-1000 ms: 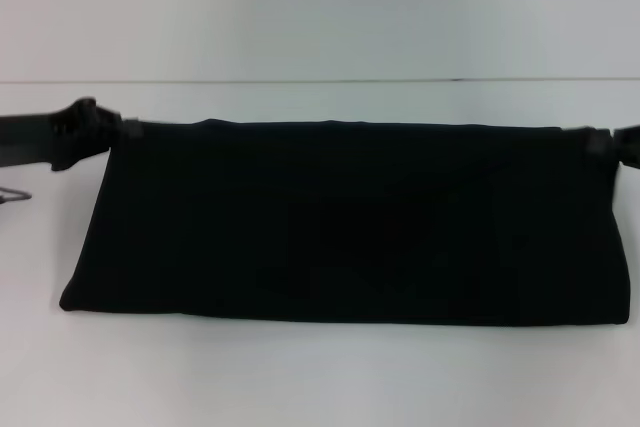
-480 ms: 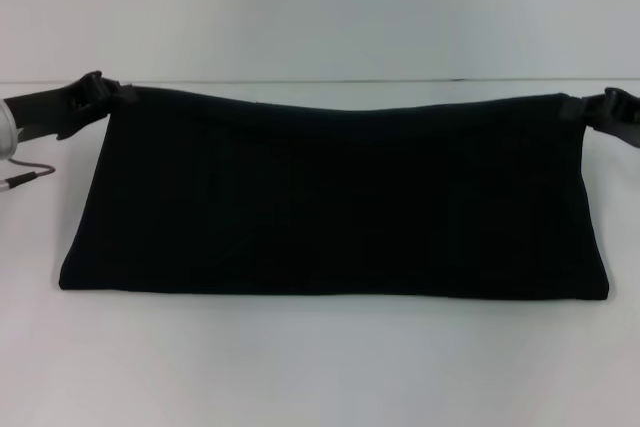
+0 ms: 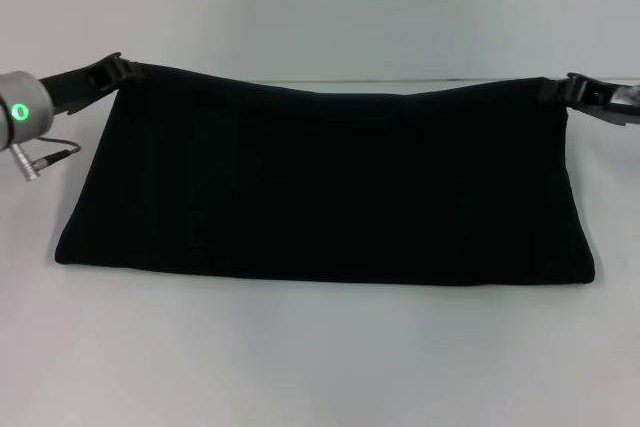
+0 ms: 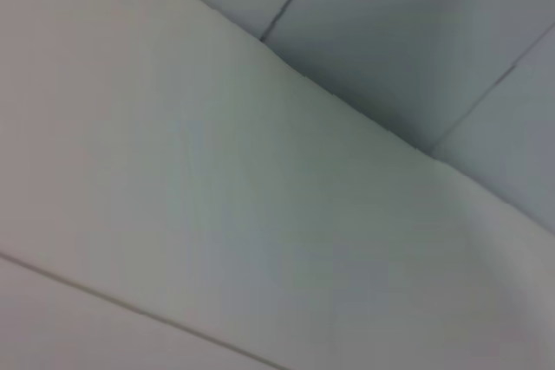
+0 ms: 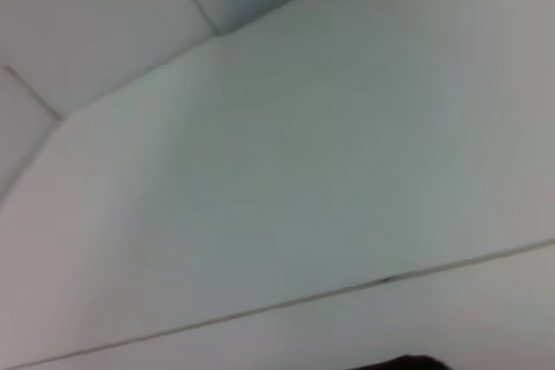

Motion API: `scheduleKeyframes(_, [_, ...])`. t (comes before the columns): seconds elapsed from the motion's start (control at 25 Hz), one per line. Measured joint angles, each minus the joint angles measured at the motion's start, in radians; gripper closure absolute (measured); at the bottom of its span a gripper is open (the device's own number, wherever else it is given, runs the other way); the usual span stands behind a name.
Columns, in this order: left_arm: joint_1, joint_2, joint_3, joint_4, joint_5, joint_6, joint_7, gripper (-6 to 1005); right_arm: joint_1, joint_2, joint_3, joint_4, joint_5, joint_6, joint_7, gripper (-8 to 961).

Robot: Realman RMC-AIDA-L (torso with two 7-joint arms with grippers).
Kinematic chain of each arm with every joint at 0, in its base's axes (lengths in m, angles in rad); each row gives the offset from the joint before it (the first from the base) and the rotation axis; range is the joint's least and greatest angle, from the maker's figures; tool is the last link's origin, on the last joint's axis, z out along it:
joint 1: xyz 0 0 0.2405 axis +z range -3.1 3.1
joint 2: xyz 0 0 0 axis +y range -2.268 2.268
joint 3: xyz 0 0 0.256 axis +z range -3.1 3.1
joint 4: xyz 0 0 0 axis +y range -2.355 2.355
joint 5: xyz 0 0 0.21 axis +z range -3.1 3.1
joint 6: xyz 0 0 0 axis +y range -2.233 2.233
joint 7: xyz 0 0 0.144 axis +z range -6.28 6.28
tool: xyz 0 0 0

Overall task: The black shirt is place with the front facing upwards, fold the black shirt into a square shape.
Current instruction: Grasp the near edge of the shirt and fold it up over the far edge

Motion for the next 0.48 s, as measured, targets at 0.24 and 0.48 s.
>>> scheduleKeyframes(0.24, [-0.035, -0.055, 0.006, -0.008, -0.002, -0.172, 0.071, 944, 0.033, 0.060, -0.028, 0.002, 0.001, 0.201, -0.083, 911])
scheduleKeyframes(0.48, [-0.051, -0.097, 0.082, -0.010, -0.008, -0.308, 0.104, 941, 0.049, 0.077, -0.040, 0.007, 0.004, 0.281, -0.139, 866])
